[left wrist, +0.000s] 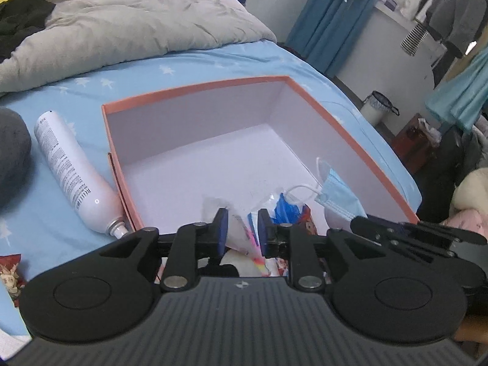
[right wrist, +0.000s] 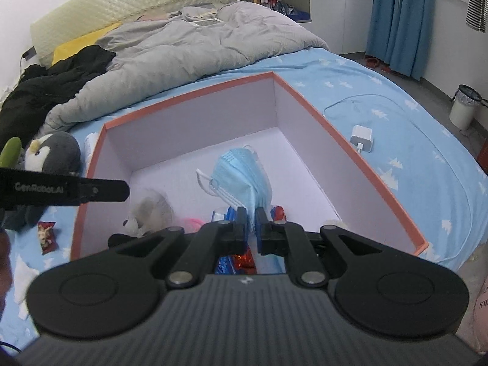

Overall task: Organize soft objects
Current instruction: 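Carry the paper packet with the left gripper while the right carries the mask over the box, then open the left gripper over the box while the right releases the mask inside, then withdraw both open grippers from the box toward the white wipe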

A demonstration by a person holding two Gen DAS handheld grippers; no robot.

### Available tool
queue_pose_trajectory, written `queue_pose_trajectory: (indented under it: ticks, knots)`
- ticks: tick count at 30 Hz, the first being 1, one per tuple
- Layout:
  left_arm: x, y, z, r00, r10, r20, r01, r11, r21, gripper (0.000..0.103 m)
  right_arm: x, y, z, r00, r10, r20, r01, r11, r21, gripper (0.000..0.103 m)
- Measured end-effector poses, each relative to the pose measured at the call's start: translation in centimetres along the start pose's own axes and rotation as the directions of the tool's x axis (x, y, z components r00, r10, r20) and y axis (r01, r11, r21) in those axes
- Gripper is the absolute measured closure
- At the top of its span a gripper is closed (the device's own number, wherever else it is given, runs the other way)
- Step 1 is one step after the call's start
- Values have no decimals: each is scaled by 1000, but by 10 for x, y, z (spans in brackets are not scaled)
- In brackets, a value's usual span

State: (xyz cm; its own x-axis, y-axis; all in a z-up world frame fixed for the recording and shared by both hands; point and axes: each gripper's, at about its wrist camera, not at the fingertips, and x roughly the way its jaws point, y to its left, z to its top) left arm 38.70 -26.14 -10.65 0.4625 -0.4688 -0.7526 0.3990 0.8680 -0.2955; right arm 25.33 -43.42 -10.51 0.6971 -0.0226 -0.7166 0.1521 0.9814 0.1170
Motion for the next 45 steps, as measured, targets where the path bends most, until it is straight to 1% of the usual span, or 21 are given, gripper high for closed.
queue_pose_trajectory:
  ticks: [3,5,6,7,8,9,11,14,16,17,18,21,23,29,34,41,45]
  knots:
    - [-7,0,-3,1000,13,22,-13,1000,26,79,-2,0,0,1000,6,4,-6,1000,8,92]
    - [-15,2,-4,1000,-15,24,14,1000,23,79,-6,1,3,1000,10,12,-10,1000,9,91]
    - [-23,1,-5,999,-25,24,25,1000,14,79,-9,2,3,1000,13,18,-13,1000,10,87]
    - [-28,3,-5,999,-34,27,34,999,5,78,-13,3,4,1000,16,27,-17,1000,13,77]
    - [-34,4,-5,999,-39,29,39,999,2,72,-17,4,5,999,23,38,-23,1000,17,72]
    - [-41,4,-6,999,-41,33,41,999,0,59,-22,6,6,998,26,51,-27,999,20,67]
    - [-59,7,-7,998,-42,56,43,999,-14,49,-32,10,8,996,33,77,-34,999,13,67]
    - [-89,15,-10,995,-46,92,49,998,-39,47,-50,21,11,992,52,113,-53,999,-1,67]
    - [-111,20,-13,992,-38,121,45,998,-54,40,-63,28,12,988,71,135,-70,997,-13,67]
    - [-121,23,-15,990,-33,137,41,997,-60,34,-68,31,14,986,77,145,-75,997,-16,67]
    - [-132,26,-16,988,-31,151,42,997,-65,32,-74,36,14,984,86,156,-84,996,-20,67]
    - [-165,36,-25,981,-42,190,58,995,-79,30,-93,49,14,975,120,188,-115,993,-36,67]
    - [-186,42,-33,976,-29,216,47,996,-80,29,-105,61,13,969,137,205,-128,990,-52,67]
    - [-249,59,-64,956,55,287,-33,996,-81,29,-134,96,6,947,216,238,-194,975,-112,67]
    - [-293,72,-91,934,123,335,-94,990,-101,29,-155,119,-4,927,277,254,-248,958,-141,67]
    - [-331,87,-134,911,197,362,-150,977,-152,29,-176,142,-28,908,329,259,-293,941,-168,67]
    - [-340,91,-161,903,240,355,-183,965,-187,29,-179,153,-45,906,348,243,-305,932,-198,67]
